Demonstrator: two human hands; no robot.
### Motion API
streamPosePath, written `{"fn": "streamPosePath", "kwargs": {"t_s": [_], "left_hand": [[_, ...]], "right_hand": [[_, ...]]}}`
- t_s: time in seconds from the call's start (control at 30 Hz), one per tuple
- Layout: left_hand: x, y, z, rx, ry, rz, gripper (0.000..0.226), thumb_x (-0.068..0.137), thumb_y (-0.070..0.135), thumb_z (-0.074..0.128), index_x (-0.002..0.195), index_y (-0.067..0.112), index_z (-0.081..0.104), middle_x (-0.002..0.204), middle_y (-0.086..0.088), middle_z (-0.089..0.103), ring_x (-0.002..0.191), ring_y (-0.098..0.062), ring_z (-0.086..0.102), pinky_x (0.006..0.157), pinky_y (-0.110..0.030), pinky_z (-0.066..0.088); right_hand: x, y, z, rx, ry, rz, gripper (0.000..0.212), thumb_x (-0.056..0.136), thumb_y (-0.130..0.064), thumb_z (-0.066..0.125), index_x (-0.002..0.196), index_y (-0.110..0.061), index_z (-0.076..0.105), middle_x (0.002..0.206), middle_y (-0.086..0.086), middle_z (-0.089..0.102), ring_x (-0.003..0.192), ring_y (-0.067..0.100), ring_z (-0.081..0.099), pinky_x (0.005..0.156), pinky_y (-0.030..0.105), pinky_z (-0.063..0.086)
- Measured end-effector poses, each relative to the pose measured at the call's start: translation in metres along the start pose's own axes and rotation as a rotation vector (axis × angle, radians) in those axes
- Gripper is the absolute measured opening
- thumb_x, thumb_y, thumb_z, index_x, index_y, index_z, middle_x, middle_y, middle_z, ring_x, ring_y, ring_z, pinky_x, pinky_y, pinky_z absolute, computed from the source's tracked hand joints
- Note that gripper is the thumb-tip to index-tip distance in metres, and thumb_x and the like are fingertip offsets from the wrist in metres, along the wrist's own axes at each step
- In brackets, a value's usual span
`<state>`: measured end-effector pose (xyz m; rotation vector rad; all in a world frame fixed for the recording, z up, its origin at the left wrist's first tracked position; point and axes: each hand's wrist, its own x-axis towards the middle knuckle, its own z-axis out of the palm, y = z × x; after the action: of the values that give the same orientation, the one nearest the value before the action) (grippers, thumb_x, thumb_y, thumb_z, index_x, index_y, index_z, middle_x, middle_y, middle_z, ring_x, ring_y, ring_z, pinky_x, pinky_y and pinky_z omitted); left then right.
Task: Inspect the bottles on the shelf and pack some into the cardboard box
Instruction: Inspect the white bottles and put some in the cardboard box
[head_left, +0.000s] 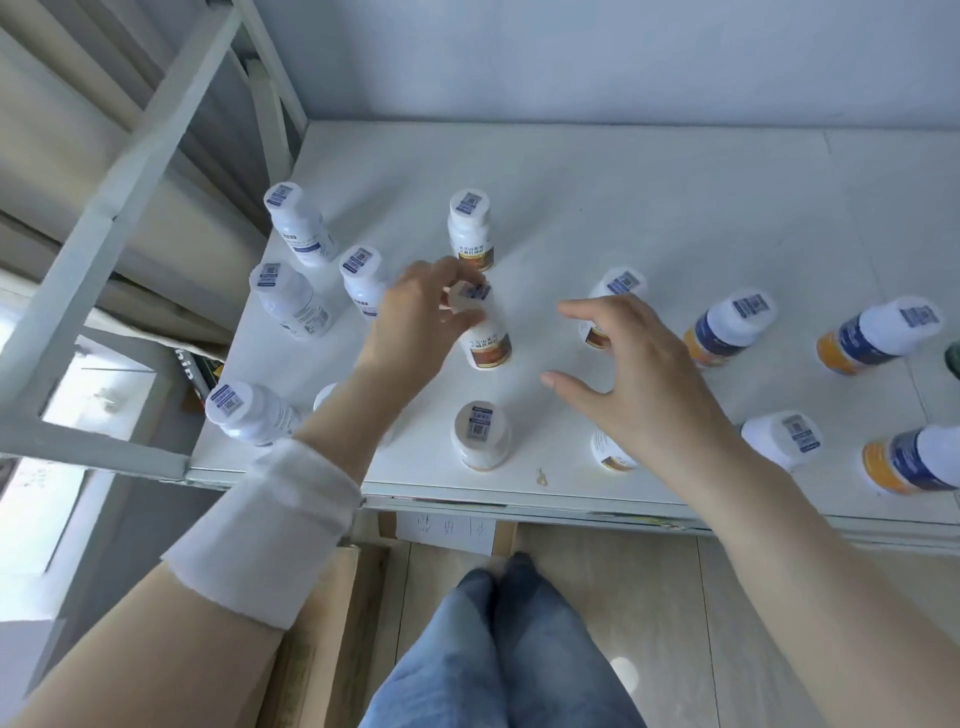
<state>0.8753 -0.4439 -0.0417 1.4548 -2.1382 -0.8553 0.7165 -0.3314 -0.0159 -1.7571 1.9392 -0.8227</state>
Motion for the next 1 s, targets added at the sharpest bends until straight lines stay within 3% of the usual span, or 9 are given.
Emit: {"fn": "streamPosePath", "kwargs": {"t_s": [0.1, 0.2, 0.3, 0.37, 0.47, 0.6, 0.77, 0.93, 1.0], "left_hand": [[-0.011, 0.006, -0.019, -0.395, -0.063, -0.208, 0.01, 0.087, 0.019, 0.062, 0.097, 0.023, 0.061, 0.095, -0.004, 0.065, 0.08, -0.014, 0.064, 0.084, -0.021, 0.052], [-0.027, 0.018, -0.031, -0.752, -0.131, -0.279, 0.01, 0.089, 0.018, 0.058, 0.099, 0.016, 0.06, 0.089, -0.01, 0.067, 0.081, -0.016, 0.066, 0.084, -0.024, 0.054], [-0.036, 0.016, -0.035, -0.754, -0.142, -0.177, 0.027, 0.086, 0.031, 0.063, 0.108, 0.016, 0.06, 0.101, -0.008, 0.067, 0.098, -0.015, 0.065, 0.091, -0.029, 0.05], [-0.04, 0.015, -0.039, -0.787, -0.167, -0.096, 0.032, 0.085, 0.028, 0.062, 0.113, 0.013, 0.058, 0.111, -0.006, 0.065, 0.109, -0.018, 0.061, 0.096, -0.033, 0.047], [-0.041, 0.021, -0.042, -0.914, -0.148, -0.084, 0.016, 0.09, 0.012, 0.055, 0.106, 0.012, 0.056, 0.102, -0.005, 0.064, 0.098, -0.015, 0.063, 0.084, -0.027, 0.052], [-0.044, 0.028, -0.038, -0.857, -0.133, -0.129, 0.017, 0.091, 0.016, 0.055, 0.109, 0.016, 0.056, 0.103, -0.019, 0.062, 0.094, -0.02, 0.063, 0.082, -0.026, 0.053], [-0.045, 0.029, -0.041, -0.955, -0.195, -0.101, 0.026, 0.086, 0.028, 0.06, 0.111, 0.02, 0.056, 0.11, -0.006, 0.061, 0.097, -0.012, 0.062, 0.082, -0.023, 0.051], [-0.046, 0.028, -0.038, -1.064, -0.201, -0.211, 0.026, 0.087, 0.02, 0.055, 0.112, 0.013, 0.055, 0.098, -0.008, 0.064, 0.09, -0.018, 0.062, 0.075, -0.027, 0.056], [-0.047, 0.025, -0.036, -1.098, -0.188, -0.165, 0.021, 0.085, 0.018, 0.057, 0.106, 0.014, 0.056, 0.101, -0.005, 0.063, 0.088, -0.015, 0.062, 0.075, -0.027, 0.055]], "right_hand": [[0.004, -0.001, 0.008, 0.163, -0.033, 0.034, 0.064, 0.072, -0.025, 0.076, 0.128, -0.015, 0.047, 0.114, -0.008, 0.044, 0.107, 0.009, 0.046, 0.089, 0.015, 0.035], [0.004, -0.008, 0.014, 0.389, 0.014, 0.096, 0.056, 0.067, -0.021, 0.08, 0.116, -0.021, 0.052, 0.114, -0.001, 0.056, 0.104, 0.013, 0.056, 0.083, 0.017, 0.048], [0.001, -0.022, 0.012, 0.752, 0.034, 0.284, 0.034, 0.075, -0.014, 0.074, 0.101, -0.022, 0.054, 0.101, 0.001, 0.065, 0.084, 0.01, 0.066, 0.071, 0.019, 0.053], [-0.002, -0.029, 0.008, 1.125, -0.059, 0.485, 0.024, 0.08, -0.023, 0.063, 0.101, -0.014, 0.055, 0.096, 0.009, 0.068, 0.076, 0.02, 0.069, 0.067, 0.027, 0.057], [-0.006, -0.033, 0.002, 1.416, -0.218, 0.633, 0.05, 0.075, -0.04, 0.054, 0.111, -0.005, 0.057, 0.1, 0.019, 0.068, 0.078, 0.027, 0.068, 0.07, 0.031, 0.058], [-0.015, -0.04, 0.008, 1.201, -0.065, 0.461, 0.054, 0.07, -0.029, 0.068, 0.118, -0.011, 0.05, 0.106, 0.008, 0.065, 0.083, 0.021, 0.068, 0.073, 0.028, 0.057], [-0.019, -0.038, 0.013, 1.145, -0.058, 0.384, 0.038, 0.073, -0.021, 0.072, 0.107, -0.015, 0.056, 0.092, 0.006, 0.065, 0.069, 0.016, 0.066, 0.069, 0.028, 0.056], [-0.025, -0.031, 0.02, 0.478, 0.269, -0.041, 0.055, 0.074, -0.013, 0.069, 0.121, -0.035, 0.05, 0.121, 0.001, 0.049, 0.111, 0.016, 0.055, 0.081, 0.025, 0.053], [-0.029, -0.03, 0.021, 0.564, 0.228, -0.047, 0.06, 0.073, -0.022, 0.071, 0.125, -0.036, 0.045, 0.125, 0.003, 0.047, 0.116, 0.016, 0.053, 0.087, 0.027, 0.053]]}}
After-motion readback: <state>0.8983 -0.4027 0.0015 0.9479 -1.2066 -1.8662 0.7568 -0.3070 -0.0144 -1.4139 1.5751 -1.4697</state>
